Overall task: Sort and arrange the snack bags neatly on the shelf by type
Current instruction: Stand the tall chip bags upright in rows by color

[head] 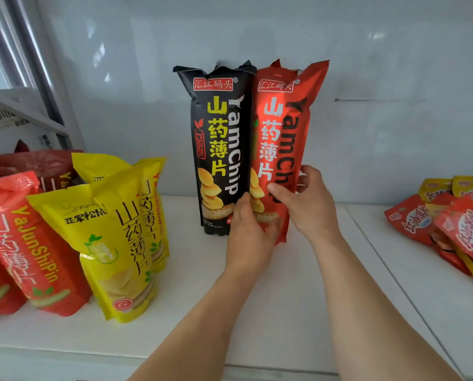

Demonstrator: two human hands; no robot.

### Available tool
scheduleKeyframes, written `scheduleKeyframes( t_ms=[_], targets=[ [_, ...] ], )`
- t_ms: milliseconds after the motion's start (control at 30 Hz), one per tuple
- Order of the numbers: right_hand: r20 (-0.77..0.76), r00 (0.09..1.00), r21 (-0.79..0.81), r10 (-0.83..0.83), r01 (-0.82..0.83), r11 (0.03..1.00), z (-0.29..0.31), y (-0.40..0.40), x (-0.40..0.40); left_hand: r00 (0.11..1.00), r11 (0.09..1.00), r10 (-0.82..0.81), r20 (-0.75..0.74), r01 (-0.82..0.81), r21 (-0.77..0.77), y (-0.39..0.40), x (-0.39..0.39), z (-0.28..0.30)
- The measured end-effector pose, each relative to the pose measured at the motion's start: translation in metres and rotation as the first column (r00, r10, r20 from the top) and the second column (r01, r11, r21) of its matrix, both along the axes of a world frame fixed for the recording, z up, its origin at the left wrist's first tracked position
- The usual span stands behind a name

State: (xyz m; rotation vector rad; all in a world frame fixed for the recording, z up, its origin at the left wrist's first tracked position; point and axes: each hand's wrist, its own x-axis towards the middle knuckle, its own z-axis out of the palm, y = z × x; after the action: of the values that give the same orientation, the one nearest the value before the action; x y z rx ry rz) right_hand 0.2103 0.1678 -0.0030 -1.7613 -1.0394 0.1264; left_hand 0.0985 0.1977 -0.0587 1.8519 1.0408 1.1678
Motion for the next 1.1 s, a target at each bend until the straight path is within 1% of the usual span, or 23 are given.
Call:
scheduleKeyframes(
  t_ms=[67, 167, 367, 467, 600, 700, 933, 1033, 1100],
  targets=[
    [-0.034, 0.997, 0.022, 0.069, -0.068, 0.997, -0.003, 0.002, 0.012, 0.999, 1.0, 0.015, -0.045, -0.015, 0.008, -0.001, 0.006, 0.001],
    [-0.092, 0.978, 0.068, 0.185, -0.179, 0.982, -0.006, 0.001, 0.027, 0.998, 0.999, 0.032, -0.055, -0.031, 0.02, 0.004, 0.016, -0.002],
    [-0.187, 0.899, 0.136, 0.396, -0.376, 0.917, -0.013, 0.008, 0.05, 0.998, 0.998, 0.06, -0.024, -0.06, -0.008, 0.016, 0.031, -0.01],
    [-0.215, 0.86, 0.16, 0.463, -0.437, 0.885, -0.013, 0.015, 0.05, 0.999, 0.997, 0.033, -0.008, -0.033, -0.066, 0.025, 0.032, -0.017],
    [-0.286, 0.808, 0.188, 0.515, -0.48, 0.857, -0.007, 0.027, 0.053, 0.999, 0.986, -0.017, 0.043, 0.024, -0.165, 0.034, 0.038, -0.022],
    [-0.309, 0.779, 0.208, 0.546, -0.505, 0.838, -0.002, 0.036, 0.057, 0.99, 0.966, -0.073, 0.124, 0.101, -0.236, 0.041, 0.041, -0.026],
    [-0.336, 0.734, 0.23, 0.591, -0.545, 0.807, -0.007, 0.044, 0.06, 0.945, 0.93, -0.22, 0.242, 0.279, -0.24, 0.058, 0.05, -0.024],
    [-0.352, 0.714, 0.245, 0.605, -0.554, 0.796, -0.009, 0.047, 0.063, 0.916, 0.904, -0.252, 0.314, 0.338, -0.261, 0.063, 0.051, -0.024],
    [-0.355, 0.707, 0.255, 0.612, -0.556, 0.791, -0.011, 0.048, 0.064, 0.907, 0.893, -0.272, 0.322, 0.363, -0.267, 0.066, 0.05, -0.023]
  ],
)
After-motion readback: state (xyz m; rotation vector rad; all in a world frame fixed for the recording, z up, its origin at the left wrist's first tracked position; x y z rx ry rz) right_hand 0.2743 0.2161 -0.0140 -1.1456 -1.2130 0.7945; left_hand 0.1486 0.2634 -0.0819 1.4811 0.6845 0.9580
